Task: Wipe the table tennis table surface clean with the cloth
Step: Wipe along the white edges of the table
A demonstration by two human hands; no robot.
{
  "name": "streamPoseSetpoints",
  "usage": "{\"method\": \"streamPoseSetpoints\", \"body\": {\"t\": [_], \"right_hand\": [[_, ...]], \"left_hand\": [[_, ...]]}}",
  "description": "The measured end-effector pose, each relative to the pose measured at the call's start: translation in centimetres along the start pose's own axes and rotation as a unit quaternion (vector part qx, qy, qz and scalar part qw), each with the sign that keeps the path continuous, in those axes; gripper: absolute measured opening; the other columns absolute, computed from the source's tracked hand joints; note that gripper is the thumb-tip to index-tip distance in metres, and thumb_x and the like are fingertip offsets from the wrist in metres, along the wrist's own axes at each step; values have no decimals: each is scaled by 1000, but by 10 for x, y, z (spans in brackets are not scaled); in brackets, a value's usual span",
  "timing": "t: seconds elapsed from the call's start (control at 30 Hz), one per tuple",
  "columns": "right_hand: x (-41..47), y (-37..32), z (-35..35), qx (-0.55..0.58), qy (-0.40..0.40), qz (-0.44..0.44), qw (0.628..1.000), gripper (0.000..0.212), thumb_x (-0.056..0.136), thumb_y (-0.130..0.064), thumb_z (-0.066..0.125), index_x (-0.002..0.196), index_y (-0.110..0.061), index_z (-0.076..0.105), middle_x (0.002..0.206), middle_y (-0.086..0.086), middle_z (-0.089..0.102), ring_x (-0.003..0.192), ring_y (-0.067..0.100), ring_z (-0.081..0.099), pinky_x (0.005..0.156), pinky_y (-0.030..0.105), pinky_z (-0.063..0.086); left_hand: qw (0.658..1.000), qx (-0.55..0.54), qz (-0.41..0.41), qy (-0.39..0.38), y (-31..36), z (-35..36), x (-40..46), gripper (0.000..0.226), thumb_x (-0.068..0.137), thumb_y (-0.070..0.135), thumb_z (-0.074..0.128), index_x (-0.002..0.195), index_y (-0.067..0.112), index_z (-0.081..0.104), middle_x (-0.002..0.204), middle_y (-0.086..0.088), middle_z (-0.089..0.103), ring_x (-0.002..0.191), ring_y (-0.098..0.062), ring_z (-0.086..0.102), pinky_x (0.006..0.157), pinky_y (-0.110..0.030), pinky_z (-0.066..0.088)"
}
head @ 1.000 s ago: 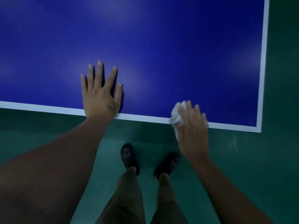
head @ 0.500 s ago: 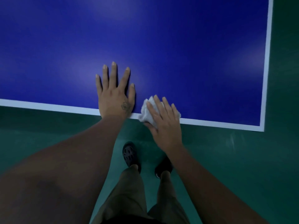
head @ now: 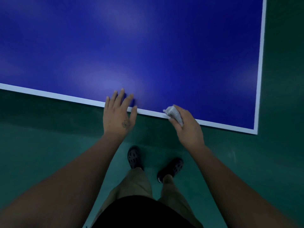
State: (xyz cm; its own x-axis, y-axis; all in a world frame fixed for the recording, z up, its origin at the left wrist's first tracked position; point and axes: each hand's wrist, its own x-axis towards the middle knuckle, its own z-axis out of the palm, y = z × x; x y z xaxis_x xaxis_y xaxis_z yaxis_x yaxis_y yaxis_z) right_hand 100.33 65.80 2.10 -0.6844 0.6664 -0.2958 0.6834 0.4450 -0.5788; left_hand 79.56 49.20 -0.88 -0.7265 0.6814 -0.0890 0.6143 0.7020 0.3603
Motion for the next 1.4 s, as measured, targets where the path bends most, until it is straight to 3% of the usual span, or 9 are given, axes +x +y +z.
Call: {"method": "streamPoseSetpoints", "body": {"t": [0.13,0.27,0.4,0.53,0.83,0.93,1.13,1.4], "right_hand": [[-34,-19,-24,-25,-35,10,999,58,106,-54,56,159,-34,42,152,-13,56,132,10,57,102,38,52],[-58,-32,-38,-34,-48,42,997,61,106,-69,39,160,-40,35,152,-10,58,128,15,63,100,42,55],[-71,-43,-48,-36,-50,38,997,47,111,-60,34,152,-38,36,135,-6,67,106,20,69,87,41,56],[-77,-42,-54,-32,-58,4,998,29,111,-46,41,139,-40,38,115,-6,68,83,18,67,70,39,55],[-49,-31,-85,-47,-133,-117,983,10,111,-44,44,113,-42,34,104,-10,62,79,16,61,64,36,45],[-36,-35,-94,-60,-160,-173,970,7,112,-43,45,117,-39,42,114,-15,59,87,15,61,68,36,46],[-11,-48,-89,-94,-218,-304,923,20,110,-45,48,126,-34,50,131,-19,57,99,16,64,75,41,54],[-18,-112,-38,-139,-311,-457,822,27,108,-46,49,132,-32,49,136,-18,56,86,20,66,66,40,53]], "left_hand": [[1000,-3,1,-25,-6,-21,-44,50,105,43,57,150,22,57,164,-11,45,156,-33,35,130,-51,23],[999,2,-4,-37,-3,-41,-72,55,103,48,51,151,23,57,166,-8,43,156,-29,34,131,-49,21],[999,1,-23,-40,1,-60,-89,55,104,47,58,154,24,54,168,-7,40,158,-28,31,131,-49,21],[999,18,-31,-40,1,-74,-105,57,103,47,59,155,24,53,167,-8,41,158,-28,32,131,-49,22],[991,16,-129,-11,38,-87,-140,65,99,58,42,154,25,53,164,-7,46,154,-28,38,126,-48,33],[986,19,-166,-1,55,-85,-154,68,98,60,36,152,24,55,161,-8,50,153,-29,41,124,-48,37],[965,32,-258,29,80,-85,-195,65,97,57,40,148,23,59,157,-9,54,149,-31,46,121,-50,41],[917,16,-388,96,75,-82,-266,61,99,55,44,146,20,61,155,-10,56,148,-31,48,120,-50,42]]}}
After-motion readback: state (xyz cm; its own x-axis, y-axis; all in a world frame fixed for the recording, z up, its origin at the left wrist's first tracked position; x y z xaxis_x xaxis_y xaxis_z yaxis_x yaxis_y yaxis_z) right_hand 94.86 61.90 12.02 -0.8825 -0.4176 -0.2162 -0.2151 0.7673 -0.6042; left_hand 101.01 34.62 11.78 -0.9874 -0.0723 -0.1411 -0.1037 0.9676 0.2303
